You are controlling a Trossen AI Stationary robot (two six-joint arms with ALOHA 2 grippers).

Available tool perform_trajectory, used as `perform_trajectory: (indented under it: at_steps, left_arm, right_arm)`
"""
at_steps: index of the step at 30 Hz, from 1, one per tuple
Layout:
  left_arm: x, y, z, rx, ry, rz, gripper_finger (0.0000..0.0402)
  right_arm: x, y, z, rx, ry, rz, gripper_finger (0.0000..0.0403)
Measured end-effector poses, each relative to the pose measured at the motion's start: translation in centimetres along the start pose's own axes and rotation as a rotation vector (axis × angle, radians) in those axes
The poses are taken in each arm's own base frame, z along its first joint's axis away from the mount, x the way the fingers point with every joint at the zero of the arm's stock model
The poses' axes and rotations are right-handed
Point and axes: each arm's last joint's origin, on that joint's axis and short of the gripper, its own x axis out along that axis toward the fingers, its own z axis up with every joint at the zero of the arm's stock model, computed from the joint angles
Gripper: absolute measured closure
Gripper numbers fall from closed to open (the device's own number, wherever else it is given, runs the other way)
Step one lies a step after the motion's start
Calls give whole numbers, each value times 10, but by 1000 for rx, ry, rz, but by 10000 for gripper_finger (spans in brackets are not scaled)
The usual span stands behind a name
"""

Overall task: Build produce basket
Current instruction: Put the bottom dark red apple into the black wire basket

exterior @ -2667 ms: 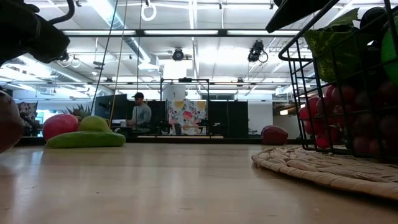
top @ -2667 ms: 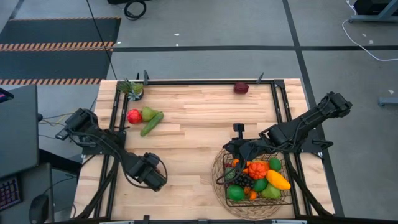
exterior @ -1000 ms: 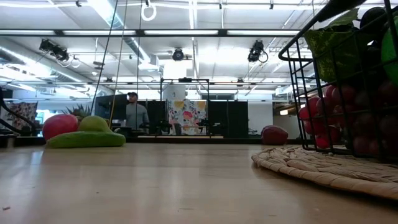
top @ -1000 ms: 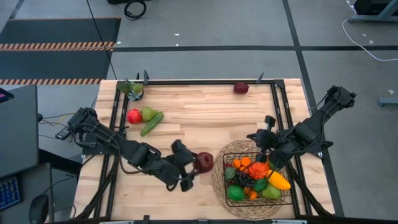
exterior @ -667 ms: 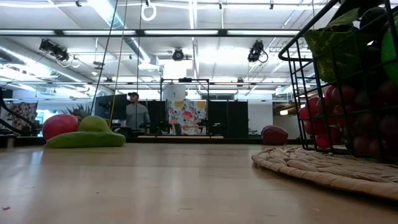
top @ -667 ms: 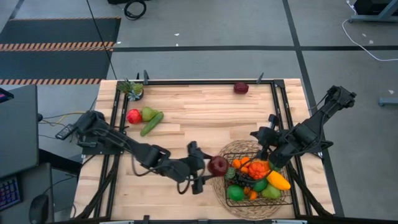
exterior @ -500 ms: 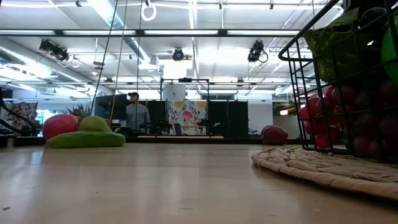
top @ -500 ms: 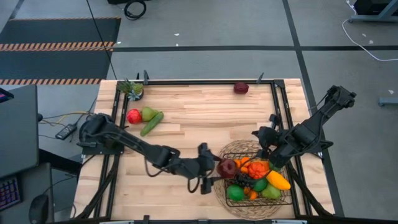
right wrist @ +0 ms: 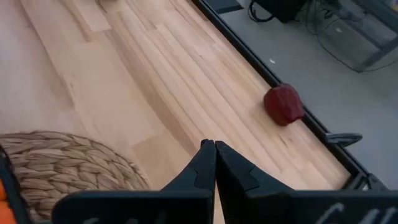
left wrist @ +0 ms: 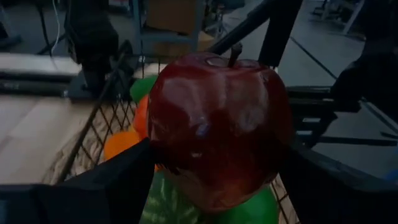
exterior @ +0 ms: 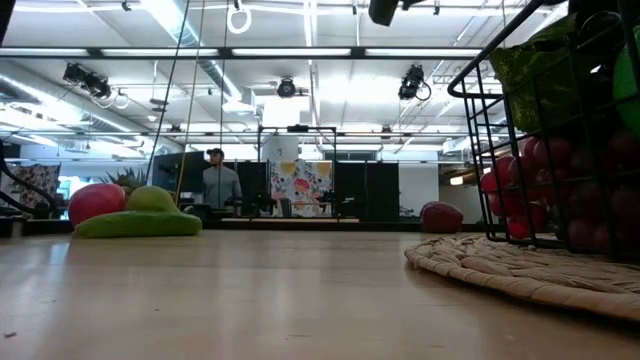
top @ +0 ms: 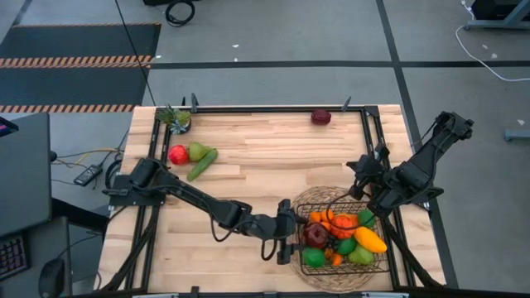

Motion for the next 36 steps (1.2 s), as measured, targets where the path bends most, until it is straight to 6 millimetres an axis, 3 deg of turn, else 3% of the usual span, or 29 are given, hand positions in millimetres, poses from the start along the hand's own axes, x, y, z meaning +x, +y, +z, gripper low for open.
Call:
perform_trajectory:
  at_steps: [9, 25, 36]
  left_arm:
    - [0, -1, 13, 109, -129, -14, 81]
    - [3, 9, 4, 45, -21, 16, 77]
    - [4, 17, -3, 36, 52, 77, 17]
  right_arm:
    - [0, 2, 0, 2, -5, 10, 387]
    - [0, 2, 1, 7, -6, 14, 386]
    - [0, 8, 3, -21, -21, 52, 386]
